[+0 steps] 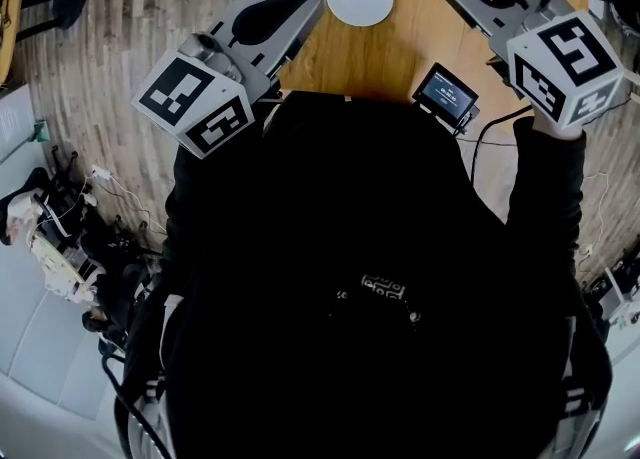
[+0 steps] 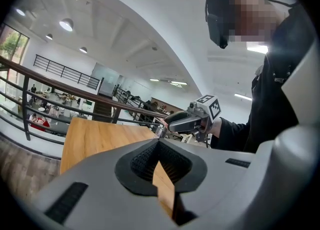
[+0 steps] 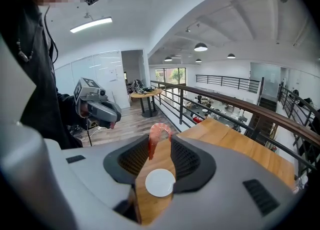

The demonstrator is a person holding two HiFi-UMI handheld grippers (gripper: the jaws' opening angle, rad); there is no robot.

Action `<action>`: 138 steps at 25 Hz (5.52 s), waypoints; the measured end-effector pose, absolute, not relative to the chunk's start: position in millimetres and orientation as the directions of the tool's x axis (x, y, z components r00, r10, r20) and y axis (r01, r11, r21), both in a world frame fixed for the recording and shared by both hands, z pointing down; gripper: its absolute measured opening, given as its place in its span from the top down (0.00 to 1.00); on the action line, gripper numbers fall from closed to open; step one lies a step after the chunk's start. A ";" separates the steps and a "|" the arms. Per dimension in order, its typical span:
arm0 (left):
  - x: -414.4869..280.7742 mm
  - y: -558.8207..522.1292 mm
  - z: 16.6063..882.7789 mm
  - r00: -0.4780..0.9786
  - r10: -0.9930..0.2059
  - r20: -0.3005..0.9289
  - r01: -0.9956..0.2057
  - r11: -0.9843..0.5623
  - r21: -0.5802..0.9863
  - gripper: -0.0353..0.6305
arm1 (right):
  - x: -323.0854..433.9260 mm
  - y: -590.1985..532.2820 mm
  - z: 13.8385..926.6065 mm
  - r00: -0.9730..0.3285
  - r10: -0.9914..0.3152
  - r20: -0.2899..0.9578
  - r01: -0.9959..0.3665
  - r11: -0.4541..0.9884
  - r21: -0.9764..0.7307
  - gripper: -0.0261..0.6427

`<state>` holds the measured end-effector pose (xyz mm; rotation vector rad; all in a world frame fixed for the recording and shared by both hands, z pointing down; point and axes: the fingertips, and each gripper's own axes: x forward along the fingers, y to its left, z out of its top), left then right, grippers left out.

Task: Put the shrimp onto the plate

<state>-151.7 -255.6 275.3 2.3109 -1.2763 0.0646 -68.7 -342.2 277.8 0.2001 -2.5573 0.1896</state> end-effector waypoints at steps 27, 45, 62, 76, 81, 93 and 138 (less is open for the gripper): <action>-176.1 -218.4 309.3 0.423 -0.846 0.324 -0.840 -0.232 0.490 0.94 | -112.4 -335.9 334.8 -0.737 0.039 0.675 -0.022 0.996 -0.082 0.74; -178.6 -176.5 329.4 0.325 -0.863 0.386 -0.849 -0.088 0.521 0.94 | -111.6 -330.0 432.5 -0.605 0.053 0.794 0.037 0.999 -0.039 0.74; -173.8 -149.0 348.9 0.267 -0.865 0.426 -0.830 0.018 0.558 0.94 | -98.9 -328.4 537.3 -0.503 0.067 0.861 0.065 0.997 -0.040 0.74; -163.7 -139.2 355.7 0.225 -0.864 0.450 -0.832 0.070 0.551 0.94 | -81.5 -329.4 609.2 -0.406 0.052 0.912 0.099 0.995 -0.013 0.74; -161.4 -136.9 353.3 0.223 -0.866 0.448 -0.828 0.074 0.555 0.94 | -77.7 -324.8 616.0 -0.379 0.055 0.924 0.099 0.995 -0.018 0.74; -164.0 -132.0 356.8 0.220 -0.867 0.446 -0.824 0.080 0.561 0.94 | -76.6 -314.7 636.8 -0.324 0.069 0.943 0.110 0.993 -0.035 0.74; -146.4 -225.3 309.6 0.548 -0.804 0.229 -0.808 -0.438 0.395 0.94 | -25.8 -323.0 393.6 -0.921 -0.077 0.382 -0.227 0.902 -0.367 0.93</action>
